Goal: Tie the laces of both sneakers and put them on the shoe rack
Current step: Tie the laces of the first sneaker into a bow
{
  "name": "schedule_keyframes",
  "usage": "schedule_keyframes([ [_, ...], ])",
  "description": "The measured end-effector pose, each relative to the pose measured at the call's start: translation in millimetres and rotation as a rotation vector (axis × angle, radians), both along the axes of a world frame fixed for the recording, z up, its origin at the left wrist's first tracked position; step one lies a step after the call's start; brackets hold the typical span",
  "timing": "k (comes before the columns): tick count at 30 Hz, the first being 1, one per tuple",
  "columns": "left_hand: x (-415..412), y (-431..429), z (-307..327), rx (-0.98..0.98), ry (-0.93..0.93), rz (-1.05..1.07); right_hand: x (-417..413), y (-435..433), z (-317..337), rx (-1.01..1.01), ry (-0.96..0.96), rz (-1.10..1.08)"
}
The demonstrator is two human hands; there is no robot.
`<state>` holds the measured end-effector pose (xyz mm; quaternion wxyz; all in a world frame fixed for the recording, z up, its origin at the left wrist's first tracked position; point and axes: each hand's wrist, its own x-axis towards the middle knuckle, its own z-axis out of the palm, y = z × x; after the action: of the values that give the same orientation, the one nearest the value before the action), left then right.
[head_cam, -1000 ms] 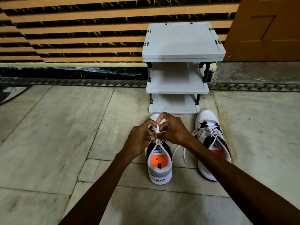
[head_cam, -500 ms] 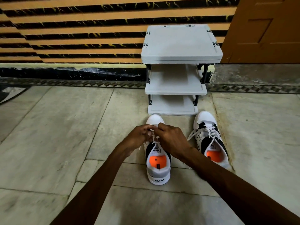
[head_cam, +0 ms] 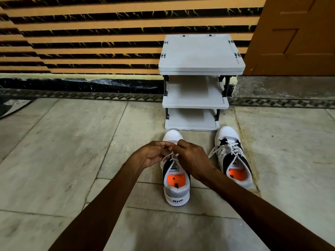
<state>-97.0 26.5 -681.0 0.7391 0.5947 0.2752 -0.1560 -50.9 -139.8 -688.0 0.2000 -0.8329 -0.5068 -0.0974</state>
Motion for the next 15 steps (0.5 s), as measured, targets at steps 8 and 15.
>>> schedule_keyframes([
  [8,-19,10,-15,0.680,-0.180,0.017,-4,-30,-9,0.024,0.187,-0.204],
  [15,-33,9,-31,0.835,-0.169,0.159,-1,-47,-19,0.145,0.614,-0.345],
])
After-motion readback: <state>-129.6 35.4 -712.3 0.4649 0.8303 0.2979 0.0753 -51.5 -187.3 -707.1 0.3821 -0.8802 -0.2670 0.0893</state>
